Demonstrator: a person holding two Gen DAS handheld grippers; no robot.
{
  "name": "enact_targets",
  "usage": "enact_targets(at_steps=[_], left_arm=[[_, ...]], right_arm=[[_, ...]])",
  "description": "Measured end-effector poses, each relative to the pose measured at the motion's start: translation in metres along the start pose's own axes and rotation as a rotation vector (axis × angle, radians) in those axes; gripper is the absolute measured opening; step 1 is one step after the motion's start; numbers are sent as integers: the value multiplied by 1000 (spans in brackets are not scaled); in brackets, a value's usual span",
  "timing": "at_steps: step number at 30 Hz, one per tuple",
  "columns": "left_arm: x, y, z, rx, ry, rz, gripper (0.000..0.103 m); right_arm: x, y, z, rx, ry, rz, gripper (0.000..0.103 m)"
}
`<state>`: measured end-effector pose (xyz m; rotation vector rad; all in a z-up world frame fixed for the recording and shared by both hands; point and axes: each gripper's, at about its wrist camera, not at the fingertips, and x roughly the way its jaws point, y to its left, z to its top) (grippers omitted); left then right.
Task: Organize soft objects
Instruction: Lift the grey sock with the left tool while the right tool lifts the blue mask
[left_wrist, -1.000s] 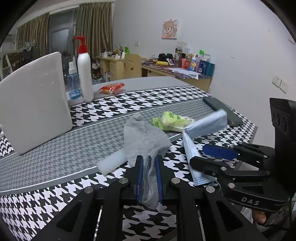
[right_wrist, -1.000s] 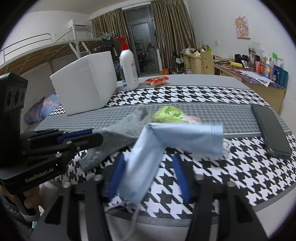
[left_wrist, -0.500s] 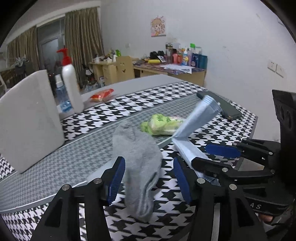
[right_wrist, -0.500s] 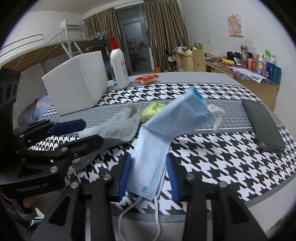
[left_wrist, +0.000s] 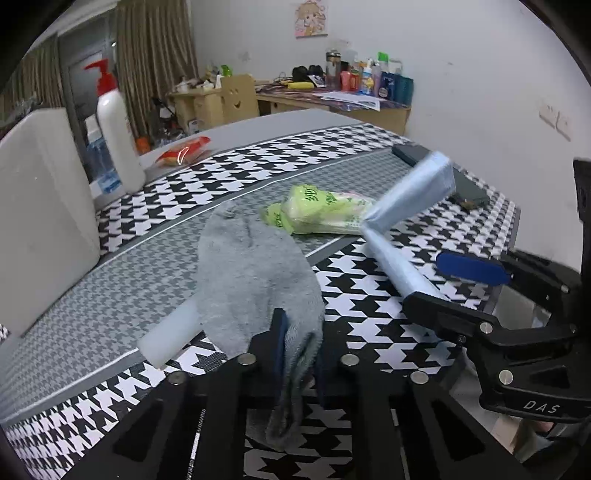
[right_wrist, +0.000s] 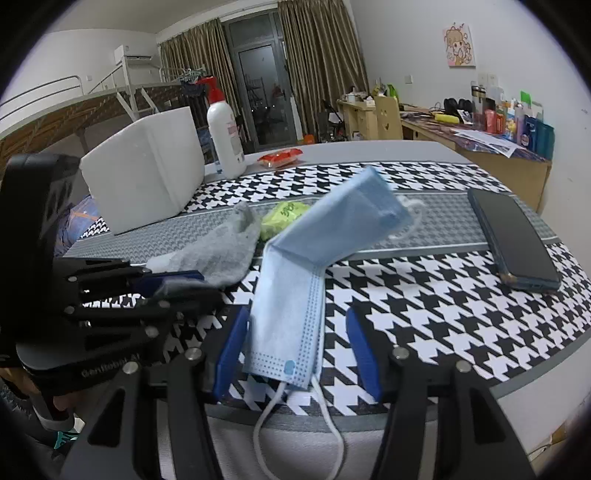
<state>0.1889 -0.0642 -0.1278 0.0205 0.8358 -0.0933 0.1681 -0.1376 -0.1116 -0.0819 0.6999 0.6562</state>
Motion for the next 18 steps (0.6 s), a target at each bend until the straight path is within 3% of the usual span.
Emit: enact_targets(at_steps=[1, 11, 18], left_arm=[[0, 3, 0, -14, 0, -3, 6], [-32, 13, -6, -43, -93, -36, 6], [-64, 23, -13, -52, -161, -57, 6]], right_arm=[[1, 0, 0, 0, 1, 0, 61], [-2, 0, 8, 5, -12, -23, 60], [7, 1, 14, 5, 24, -60, 26]])
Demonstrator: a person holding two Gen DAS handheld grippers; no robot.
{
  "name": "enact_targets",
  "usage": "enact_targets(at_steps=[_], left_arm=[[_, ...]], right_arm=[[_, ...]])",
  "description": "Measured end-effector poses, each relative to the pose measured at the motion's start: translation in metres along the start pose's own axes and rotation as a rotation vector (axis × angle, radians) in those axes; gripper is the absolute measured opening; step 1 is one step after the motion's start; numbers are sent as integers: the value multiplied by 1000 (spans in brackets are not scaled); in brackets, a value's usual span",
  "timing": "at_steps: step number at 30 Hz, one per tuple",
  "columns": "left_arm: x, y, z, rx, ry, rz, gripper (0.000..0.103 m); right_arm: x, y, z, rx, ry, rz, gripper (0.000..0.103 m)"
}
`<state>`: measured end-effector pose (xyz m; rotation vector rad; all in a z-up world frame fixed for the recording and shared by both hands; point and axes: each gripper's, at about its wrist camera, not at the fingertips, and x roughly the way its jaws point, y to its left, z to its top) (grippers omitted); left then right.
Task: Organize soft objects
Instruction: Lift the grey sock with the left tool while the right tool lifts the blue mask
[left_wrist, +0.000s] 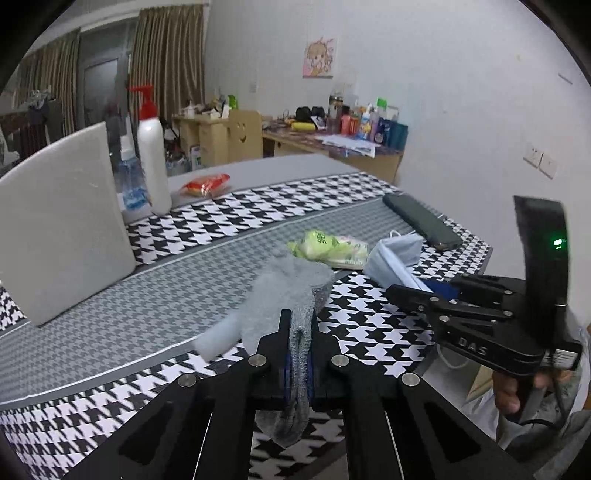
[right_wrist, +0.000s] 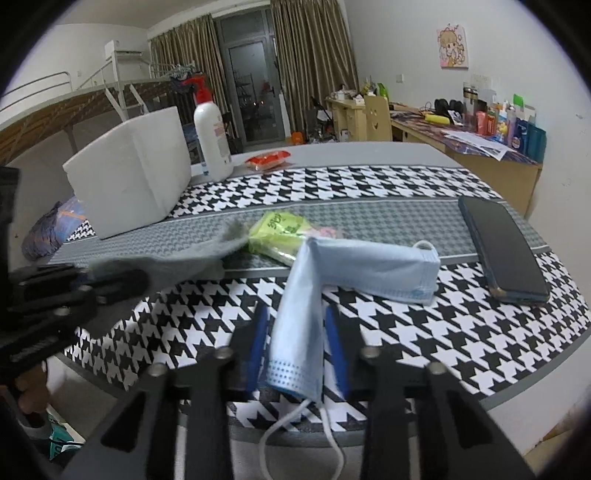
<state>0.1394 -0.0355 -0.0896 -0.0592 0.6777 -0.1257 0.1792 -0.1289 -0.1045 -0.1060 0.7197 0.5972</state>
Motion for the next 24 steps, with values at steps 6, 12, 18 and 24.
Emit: enact_targets(at_steps=[6, 12, 18, 24], left_arm=[[-20, 11, -4, -19, -37, -5, 6], [-39, 18, -1, -31, -73, -3, 6], [-60, 26, 0, -45, -103, 3, 6], [-82, 31, 1, -51, -141, 12, 6]], right_arm=[[-6, 1, -1, 30, -13, -2, 9], [-31, 9, 4, 39, -72, -3, 9], [-56, 27, 9, 27, -121, 5, 9], [-70, 48, 16, -2, -149, 19, 9]])
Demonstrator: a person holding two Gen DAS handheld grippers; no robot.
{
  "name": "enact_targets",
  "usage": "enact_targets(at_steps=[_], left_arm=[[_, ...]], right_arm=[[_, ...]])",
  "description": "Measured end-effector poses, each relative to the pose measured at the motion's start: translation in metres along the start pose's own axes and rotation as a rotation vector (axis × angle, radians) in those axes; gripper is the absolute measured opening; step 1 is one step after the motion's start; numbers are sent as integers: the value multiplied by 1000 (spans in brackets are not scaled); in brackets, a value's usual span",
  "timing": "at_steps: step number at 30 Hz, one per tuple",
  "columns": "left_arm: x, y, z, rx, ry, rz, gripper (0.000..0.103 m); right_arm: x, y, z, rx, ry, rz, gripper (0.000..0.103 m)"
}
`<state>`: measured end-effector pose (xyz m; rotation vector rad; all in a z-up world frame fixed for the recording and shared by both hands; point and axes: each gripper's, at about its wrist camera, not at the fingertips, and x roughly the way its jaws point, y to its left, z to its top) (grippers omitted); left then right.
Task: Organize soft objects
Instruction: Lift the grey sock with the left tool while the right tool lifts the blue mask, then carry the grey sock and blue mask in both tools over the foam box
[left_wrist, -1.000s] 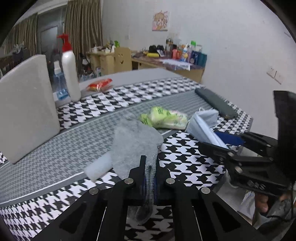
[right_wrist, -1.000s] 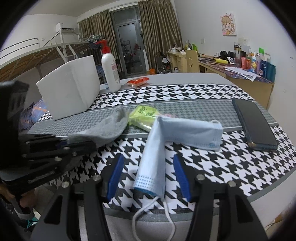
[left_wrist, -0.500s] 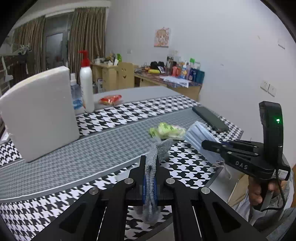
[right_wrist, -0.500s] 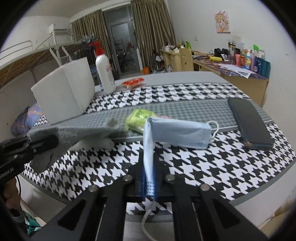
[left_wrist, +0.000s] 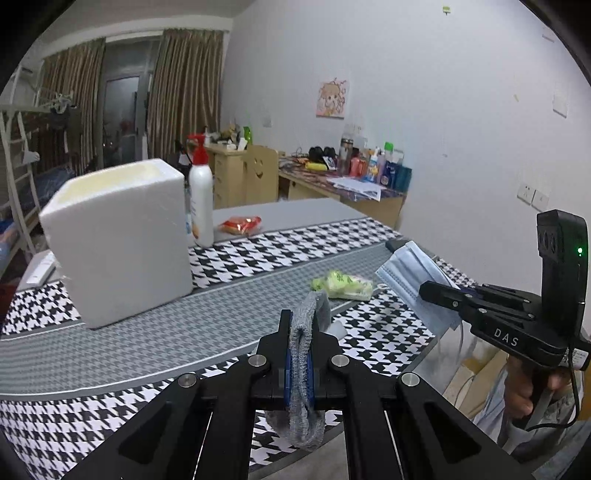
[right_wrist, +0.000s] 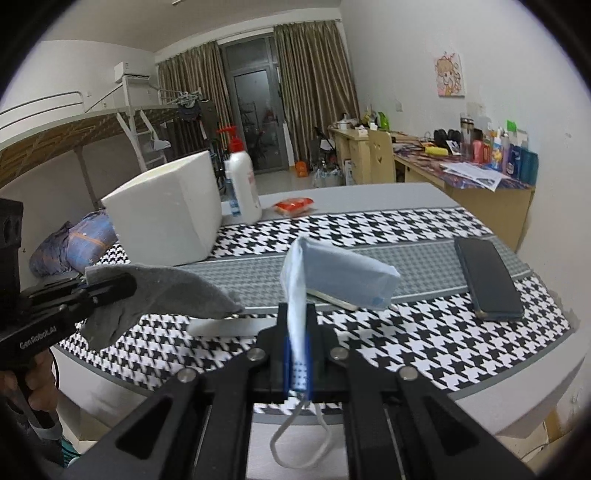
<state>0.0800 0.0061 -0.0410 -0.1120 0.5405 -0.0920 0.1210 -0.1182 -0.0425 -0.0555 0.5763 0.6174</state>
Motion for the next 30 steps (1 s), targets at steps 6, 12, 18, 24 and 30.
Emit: enact_targets(at_steps=[6, 12, 18, 24, 30], left_arm=[[-15, 3, 0, 6, -19, 26, 6], [-20, 7, 10, -1, -27, 60, 6], [-23, 15, 16, -21, -37, 81, 6], [-25, 24, 26, -27, -49, 109, 6], [-24, 33, 37, -25, -58, 134, 6]], right_arm=[[0, 12, 6, -24, -25, 40, 9], [2, 19, 14, -29, -40, 81, 9], [7, 29, 24, -30, -49, 113, 9], [13, 39, 35, -44, -63, 131, 9], [17, 46, 44, -52, -82, 128, 9]])
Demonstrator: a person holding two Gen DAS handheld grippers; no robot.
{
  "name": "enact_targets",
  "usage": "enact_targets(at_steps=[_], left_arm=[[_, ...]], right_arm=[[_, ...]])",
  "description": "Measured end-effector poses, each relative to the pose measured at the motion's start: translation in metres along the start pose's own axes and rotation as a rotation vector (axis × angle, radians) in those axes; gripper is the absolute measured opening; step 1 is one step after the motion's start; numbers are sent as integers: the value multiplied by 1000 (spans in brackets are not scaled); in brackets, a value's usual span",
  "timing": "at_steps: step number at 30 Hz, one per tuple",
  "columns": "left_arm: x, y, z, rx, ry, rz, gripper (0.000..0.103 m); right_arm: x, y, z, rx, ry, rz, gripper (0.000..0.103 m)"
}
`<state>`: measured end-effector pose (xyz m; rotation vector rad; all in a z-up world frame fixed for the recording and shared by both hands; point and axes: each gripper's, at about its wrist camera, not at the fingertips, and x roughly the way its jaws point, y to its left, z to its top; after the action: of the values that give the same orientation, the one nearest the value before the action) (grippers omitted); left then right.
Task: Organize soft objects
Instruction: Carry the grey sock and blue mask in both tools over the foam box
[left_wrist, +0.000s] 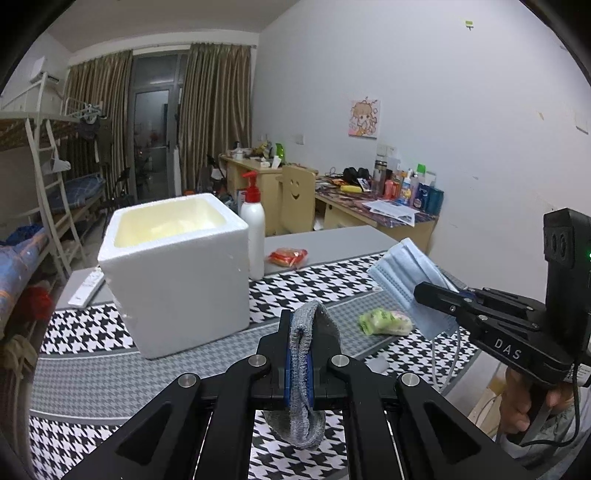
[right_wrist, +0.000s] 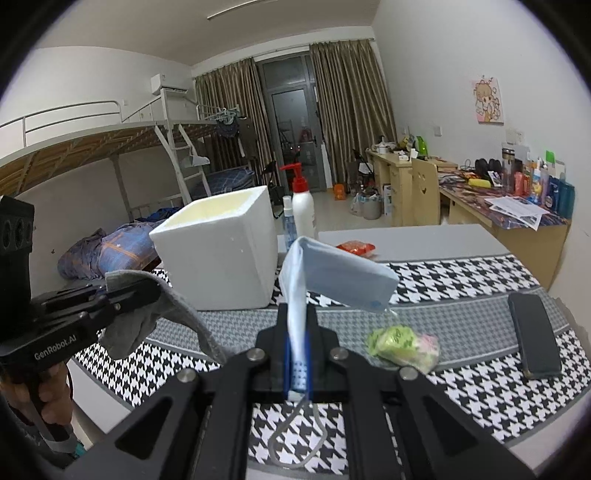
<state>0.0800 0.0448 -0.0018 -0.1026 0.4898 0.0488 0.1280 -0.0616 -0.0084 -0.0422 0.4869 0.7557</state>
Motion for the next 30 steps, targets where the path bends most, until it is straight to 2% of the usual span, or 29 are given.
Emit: enact_targets(at_steps=[12, 22, 30], left_arm=[[-3, 19, 19, -5, -36, 36, 6], [-10, 34, 36, -19, -101, 113, 6], [-16, 51, 36, -63, -132, 171, 6]], right_arm=[[10, 9, 24, -28, -32, 13, 9], [15, 21, 41, -76, -89, 15, 9], [28, 24, 54, -95, -74, 26, 9]])
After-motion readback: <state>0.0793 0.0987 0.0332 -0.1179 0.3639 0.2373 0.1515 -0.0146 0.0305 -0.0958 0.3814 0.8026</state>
